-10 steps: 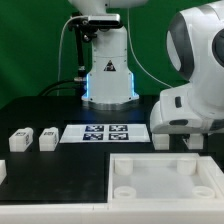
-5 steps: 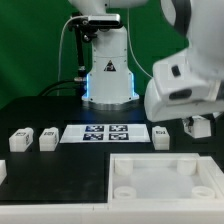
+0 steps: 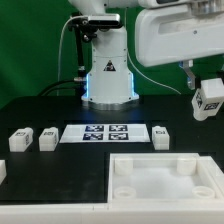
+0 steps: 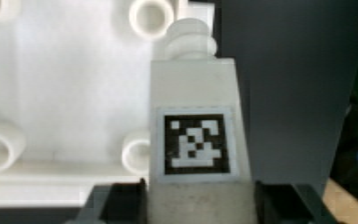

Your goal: Assemble one leg

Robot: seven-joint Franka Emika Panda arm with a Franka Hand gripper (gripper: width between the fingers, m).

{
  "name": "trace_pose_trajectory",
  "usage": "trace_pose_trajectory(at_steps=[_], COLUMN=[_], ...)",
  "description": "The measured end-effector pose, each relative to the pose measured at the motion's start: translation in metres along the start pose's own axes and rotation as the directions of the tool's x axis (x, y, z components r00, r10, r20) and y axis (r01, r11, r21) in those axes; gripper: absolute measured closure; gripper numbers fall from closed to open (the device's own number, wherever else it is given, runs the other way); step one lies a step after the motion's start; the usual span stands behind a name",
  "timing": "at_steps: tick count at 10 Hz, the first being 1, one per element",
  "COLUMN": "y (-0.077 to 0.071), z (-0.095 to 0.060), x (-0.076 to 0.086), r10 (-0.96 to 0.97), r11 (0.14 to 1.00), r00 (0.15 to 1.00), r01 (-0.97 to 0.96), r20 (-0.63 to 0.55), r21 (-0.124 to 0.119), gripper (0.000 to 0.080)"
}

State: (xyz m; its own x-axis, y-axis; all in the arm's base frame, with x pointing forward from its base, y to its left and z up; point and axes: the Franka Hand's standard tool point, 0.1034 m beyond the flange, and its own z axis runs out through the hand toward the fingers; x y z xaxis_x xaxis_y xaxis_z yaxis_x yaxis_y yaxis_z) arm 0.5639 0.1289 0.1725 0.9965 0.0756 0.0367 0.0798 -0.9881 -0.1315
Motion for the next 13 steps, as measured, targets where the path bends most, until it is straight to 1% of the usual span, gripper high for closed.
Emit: trace_pose_trajectory(at_steps=[1,2,3,4,5,6,7,8,9,11,12,13], y=[0.002,0.002,0.004,0.009,0.021,0.024,0.022,0.018,0.013,0.014,0.014,0.021], z=[0.003,0.002,0.004,0.011,0.006,-0.018,-0.03,-0.028,-0.028,-0.027,-0.026,-0.008], x=[-0.004,0.005,0.004,0.004,0.012,0.041,0.061,0.069,0.072,0.071,0.072,0.061], r10=[-0.001,-0.005,-0.009,-0.036,-0.069,-0.072,-0.077,-0.075,-0.071,-0.073,-0.079,-0.101], r11=[1.0,1.0,1.0,0.999,0.997,0.997,0.997,0.997,0.997,0.997,0.997,0.995], r00=[0.999,0.982,0.956,0.935,0.948,0.947,0.937,0.935,0.94,0.94,0.932,0.896], r01=[0.001,0.004,0.007,0.03,0.06,0.064,0.07,0.071,0.069,0.07,0.076,0.092], r20=[-0.052,-0.186,-0.294,-0.354,-0.31,-0.313,-0.34,-0.348,-0.334,-0.334,-0.354,-0.432], r21=[-0.005,-0.006,-0.009,-0.022,-0.039,-0.037,-0.034,-0.026,-0.017,-0.018,-0.022,-0.042], gripper=[0.0509,0.0509,0.0509,0.0509,0.0508,0.0508,0.0508,0.0508,0.0508,0.0508,0.0508,0.0508])
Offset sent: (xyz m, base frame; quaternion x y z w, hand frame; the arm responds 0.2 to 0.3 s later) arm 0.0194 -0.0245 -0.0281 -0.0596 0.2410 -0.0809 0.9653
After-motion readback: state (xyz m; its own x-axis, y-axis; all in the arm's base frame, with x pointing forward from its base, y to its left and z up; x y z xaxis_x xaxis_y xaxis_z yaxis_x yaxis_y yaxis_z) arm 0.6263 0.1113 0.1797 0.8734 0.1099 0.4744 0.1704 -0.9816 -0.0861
